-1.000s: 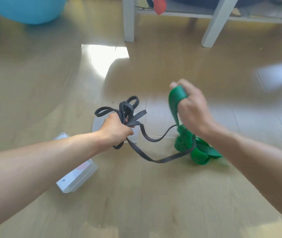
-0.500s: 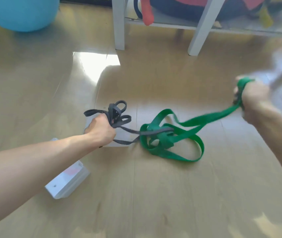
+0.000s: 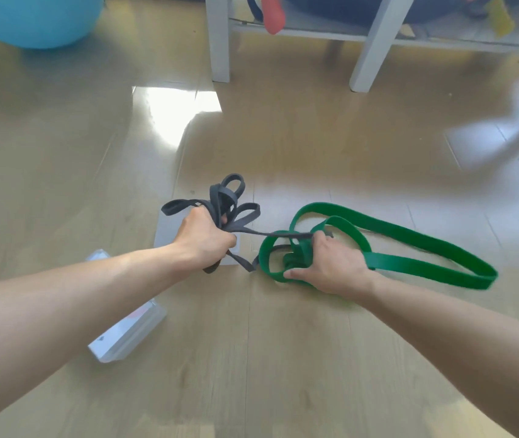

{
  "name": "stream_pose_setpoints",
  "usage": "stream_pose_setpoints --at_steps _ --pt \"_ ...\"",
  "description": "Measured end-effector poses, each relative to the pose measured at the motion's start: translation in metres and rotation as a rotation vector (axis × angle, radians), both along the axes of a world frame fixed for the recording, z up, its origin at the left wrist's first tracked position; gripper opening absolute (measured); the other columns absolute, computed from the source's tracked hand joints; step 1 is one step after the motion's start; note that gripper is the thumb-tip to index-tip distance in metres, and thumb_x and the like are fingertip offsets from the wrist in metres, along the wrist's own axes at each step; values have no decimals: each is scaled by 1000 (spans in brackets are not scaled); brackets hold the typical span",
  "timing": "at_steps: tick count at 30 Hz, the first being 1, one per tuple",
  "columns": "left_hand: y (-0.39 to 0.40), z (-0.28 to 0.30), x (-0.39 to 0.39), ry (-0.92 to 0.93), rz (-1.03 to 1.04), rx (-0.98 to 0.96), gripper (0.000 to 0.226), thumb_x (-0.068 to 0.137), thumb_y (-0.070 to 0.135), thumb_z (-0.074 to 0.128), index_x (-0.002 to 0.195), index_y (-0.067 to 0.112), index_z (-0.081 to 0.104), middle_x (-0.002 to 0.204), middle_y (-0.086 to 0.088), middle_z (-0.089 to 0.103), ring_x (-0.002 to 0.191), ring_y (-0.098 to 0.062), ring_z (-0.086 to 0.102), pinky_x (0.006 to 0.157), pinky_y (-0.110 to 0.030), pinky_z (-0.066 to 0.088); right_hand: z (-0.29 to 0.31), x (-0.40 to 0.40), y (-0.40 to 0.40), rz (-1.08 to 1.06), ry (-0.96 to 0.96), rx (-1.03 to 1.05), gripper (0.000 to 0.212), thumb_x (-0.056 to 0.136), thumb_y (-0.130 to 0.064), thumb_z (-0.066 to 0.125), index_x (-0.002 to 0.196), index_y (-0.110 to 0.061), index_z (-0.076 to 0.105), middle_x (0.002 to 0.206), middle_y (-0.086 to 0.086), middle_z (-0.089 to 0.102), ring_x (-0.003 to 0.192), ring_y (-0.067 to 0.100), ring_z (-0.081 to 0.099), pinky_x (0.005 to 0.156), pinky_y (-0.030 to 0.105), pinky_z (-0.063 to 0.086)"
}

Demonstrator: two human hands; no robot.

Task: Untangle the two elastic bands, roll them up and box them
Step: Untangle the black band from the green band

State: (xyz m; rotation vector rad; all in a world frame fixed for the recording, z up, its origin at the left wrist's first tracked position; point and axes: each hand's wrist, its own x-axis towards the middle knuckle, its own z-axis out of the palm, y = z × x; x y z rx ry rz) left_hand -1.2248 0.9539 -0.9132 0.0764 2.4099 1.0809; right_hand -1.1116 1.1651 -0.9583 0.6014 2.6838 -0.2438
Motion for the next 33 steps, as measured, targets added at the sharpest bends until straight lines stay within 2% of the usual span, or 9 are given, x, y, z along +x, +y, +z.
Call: stream_pose_setpoints --at_steps 5,8,12,15,18,24,28,30,33 --pt "1 4 6 -53 9 83 17 82 -3 70 83 14 69 95 -10 77 86 -33 76 80 -49 65 -13 -10 22 -60 129 -95 53 82 -20 61 132 -31 51 109 0 65 87 26 66 72 39 58" --pt "-1 0 -4 -31 104 68 15 86 -1 71 93 12 71 95 -9 76 88 -29 74 85 -47 62 5 -6 42 -246 190 -452 41 73 -1 51 88 -28 78 84 -2 75 75 21 70 67 34 60" --pt "-6 -3 -24 37 215 57 19 86 3 73 102 11 68 94 -9 74 87 -27 72 80 -46 62 47 10 78 -288 204 -908 49 80 18 41 54 -14 68 62 21 61 55 20 54 56 27 41" --pt "-9 0 -32 99 239 3 21 85 1 70 102 12 66 94 -12 72 82 -30 70 66 -41 60 70 22 108 -325 186 -987 45 84 18 48 59 -10 73 61 14 65 51 22 62 52 23 48" --pt "-9 1 -36 139 291 4 18 86 -1 67 100 10 65 89 -13 71 66 -24 64 51 -34 53 78 37 138 -432 152 -971 31 84 21 55 68 1 74 90 16 78 82 33 76 61 29 59" --pt "-13 5 -43 209 376 68 13 86 6 71 96 10 64 80 -3 62 61 -19 52 48 -25 39 56 69 184 -237 -212 -296 65 74 19 37 71 -29 81 97 2 78 89 22 71 75 28 60" --pt "-15 10 -43 187 372 107 16 85 3 72 93 11 61 78 -1 59 61 -19 52 50 -25 39 69 57 159 34 -694 0 77 79 9 50 136 -43 58 128 -1 61 104 19 60 82 25 53" --pt "-14 10 -40 185 355 106 17 84 1 71 91 11 59 75 -1 56 61 -23 51 49 -26 40 75 38 136 118 -574 79 79 82 3 50 148 -40 44 140 1 56 115 22 57 84 25 48" --pt "-15 12 -37 192 353 91 16 84 0 70 91 11 60 73 -1 55 61 -25 51 49 -26 40 57 25 106 35 -386 -195 100 78 -38 79 159 -31 21 153 1 47 134 25 50 108 35 41"
